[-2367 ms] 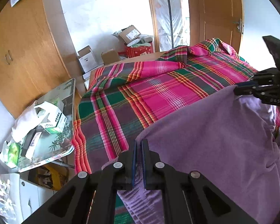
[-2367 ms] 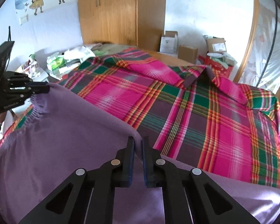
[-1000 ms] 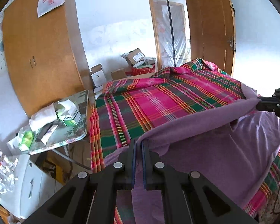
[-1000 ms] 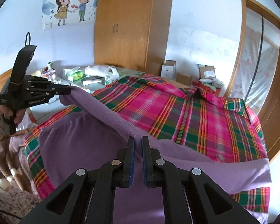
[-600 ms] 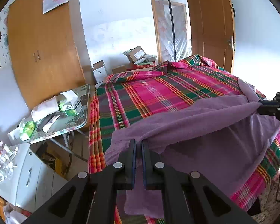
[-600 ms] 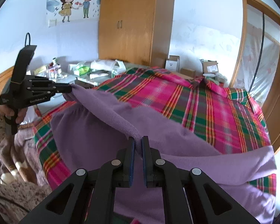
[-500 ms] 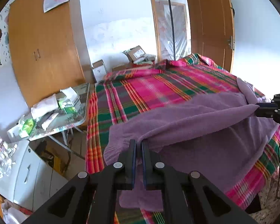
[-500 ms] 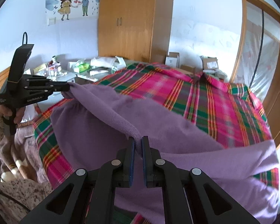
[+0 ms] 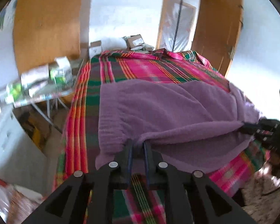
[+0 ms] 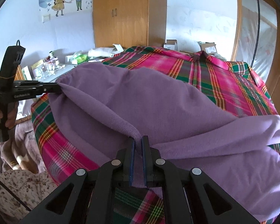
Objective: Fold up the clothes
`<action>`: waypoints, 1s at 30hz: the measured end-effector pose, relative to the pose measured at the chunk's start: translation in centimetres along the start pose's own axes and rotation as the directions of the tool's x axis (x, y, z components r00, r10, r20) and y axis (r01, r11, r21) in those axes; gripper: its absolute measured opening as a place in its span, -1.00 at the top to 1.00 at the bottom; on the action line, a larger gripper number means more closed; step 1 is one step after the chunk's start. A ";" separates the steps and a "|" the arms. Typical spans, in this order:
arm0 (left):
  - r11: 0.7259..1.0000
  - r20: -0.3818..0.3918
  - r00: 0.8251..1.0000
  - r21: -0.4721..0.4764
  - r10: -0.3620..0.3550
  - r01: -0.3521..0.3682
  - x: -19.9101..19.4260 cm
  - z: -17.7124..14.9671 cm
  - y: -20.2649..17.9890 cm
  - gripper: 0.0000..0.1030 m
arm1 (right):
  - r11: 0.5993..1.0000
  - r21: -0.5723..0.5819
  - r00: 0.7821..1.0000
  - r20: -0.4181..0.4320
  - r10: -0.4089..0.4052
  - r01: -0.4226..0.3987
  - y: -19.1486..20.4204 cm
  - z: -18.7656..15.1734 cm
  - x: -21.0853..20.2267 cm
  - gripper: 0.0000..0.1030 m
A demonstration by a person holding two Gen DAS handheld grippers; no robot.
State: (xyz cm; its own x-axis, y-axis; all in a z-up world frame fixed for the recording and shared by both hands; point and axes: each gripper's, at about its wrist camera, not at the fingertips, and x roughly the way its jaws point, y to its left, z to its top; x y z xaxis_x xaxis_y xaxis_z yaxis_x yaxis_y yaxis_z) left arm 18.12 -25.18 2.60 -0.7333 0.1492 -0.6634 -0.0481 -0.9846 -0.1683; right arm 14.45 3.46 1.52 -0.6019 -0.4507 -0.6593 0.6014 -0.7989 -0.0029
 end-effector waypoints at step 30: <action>0.710 0.027 0.973 -0.680 -0.228 0.185 -0.6 -0.6 6.7 0.65 | 0.994 -0.085 0.990 0.128 -0.057 0.068 1.0 -0.3 -2.9 0.85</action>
State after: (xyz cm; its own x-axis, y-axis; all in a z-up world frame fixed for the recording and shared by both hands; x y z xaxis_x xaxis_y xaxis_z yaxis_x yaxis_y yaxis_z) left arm 18.65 -31.85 1.40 -0.7210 0.3671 -0.5877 0.2912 -0.6091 -0.7377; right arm 16.93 4.10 3.16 -0.6974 -0.4520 -0.5561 0.6017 -0.7908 -0.1118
